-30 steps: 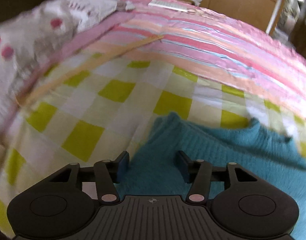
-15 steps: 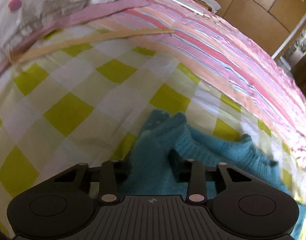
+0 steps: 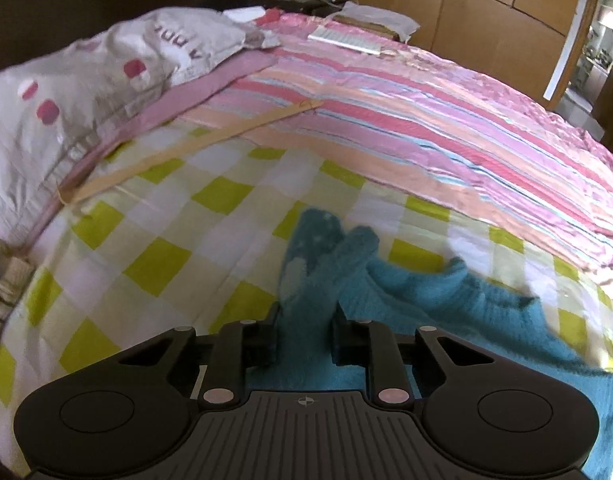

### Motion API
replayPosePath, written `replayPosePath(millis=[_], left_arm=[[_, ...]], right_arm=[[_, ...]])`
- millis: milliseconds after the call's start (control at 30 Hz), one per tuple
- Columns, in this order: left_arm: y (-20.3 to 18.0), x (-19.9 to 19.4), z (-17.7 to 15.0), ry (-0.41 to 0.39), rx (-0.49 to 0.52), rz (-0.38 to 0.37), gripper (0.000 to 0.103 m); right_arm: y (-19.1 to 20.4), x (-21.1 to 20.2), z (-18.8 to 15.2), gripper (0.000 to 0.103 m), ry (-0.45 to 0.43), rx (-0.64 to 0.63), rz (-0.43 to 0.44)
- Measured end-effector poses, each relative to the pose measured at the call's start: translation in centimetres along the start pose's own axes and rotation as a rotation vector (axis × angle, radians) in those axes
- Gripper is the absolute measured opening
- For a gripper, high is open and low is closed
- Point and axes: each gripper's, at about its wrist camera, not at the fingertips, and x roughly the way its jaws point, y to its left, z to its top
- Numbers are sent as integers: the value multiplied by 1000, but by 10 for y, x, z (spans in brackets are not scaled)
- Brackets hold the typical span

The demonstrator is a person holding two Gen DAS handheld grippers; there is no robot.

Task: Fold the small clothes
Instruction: 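Lift the sweater edge with the right tool and fold it over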

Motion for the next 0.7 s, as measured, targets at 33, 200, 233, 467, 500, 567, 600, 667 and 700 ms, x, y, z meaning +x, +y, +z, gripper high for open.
replayPosePath(millis=[33, 200, 233, 467, 500, 567, 600, 667, 700], left_arm=[[-3, -3, 0, -24, 21, -3, 90], [-1, 3, -5, 4, 15, 15, 92], [1, 5, -5, 20, -5, 3, 92], [-6, 19, -4, 24, -8, -43, 92], [-8, 20, -5, 23, 3, -41, 87], [-14, 23, -5, 36, 39, -42, 67], [-16, 24, -5, 49, 48, -44, 56], [-21, 22, -3, 52, 51, -31, 47], [-23, 20, -1, 53, 46, -38, 39]], right_arm=[[-4, -3, -1, 20, -4, 11, 7], [-19, -13, -5, 20, -22, 47, 32], [-20, -15, -6, 20, -24, 53, 37], [-36, -28, -13, 20, -43, 87, 72], [-39, -30, -14, 20, -45, 95, 79], [-45, -33, -16, 20, -49, 114, 93], [-48, -35, -18, 20, -53, 127, 101], [-54, -40, -21, 20, -63, 145, 113], [-59, -44, -23, 20, -70, 156, 120]])
